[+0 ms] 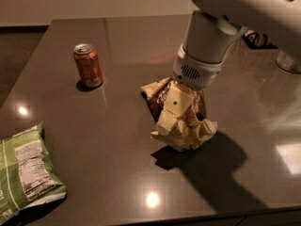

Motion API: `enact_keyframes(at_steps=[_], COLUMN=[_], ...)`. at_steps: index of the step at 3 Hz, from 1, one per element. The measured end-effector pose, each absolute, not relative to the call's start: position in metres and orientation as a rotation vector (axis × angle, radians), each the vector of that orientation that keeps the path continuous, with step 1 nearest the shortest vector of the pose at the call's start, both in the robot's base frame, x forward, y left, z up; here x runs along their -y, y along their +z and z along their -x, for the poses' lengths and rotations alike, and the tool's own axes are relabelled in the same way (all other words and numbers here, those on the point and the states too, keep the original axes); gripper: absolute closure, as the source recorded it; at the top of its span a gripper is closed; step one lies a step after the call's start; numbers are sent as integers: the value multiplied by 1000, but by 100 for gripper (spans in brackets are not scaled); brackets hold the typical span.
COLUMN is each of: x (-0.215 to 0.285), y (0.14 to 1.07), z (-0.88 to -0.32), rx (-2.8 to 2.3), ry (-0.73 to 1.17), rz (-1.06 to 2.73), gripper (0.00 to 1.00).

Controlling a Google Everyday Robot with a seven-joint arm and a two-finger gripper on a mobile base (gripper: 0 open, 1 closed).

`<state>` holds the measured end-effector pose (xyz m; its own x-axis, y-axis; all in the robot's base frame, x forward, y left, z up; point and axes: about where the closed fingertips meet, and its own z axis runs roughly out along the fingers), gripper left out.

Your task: Pick brown chip bag

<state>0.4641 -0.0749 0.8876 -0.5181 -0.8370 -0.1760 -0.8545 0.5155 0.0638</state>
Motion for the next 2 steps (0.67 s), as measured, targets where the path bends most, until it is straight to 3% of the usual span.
enact_keyframes(at_steps=[1, 2], x=[74, 78], y=[882, 885], z=[-476, -488], rx=[-2661, -2671], ry=[200, 166], rz=[1456, 1432], gripper=[0, 16])
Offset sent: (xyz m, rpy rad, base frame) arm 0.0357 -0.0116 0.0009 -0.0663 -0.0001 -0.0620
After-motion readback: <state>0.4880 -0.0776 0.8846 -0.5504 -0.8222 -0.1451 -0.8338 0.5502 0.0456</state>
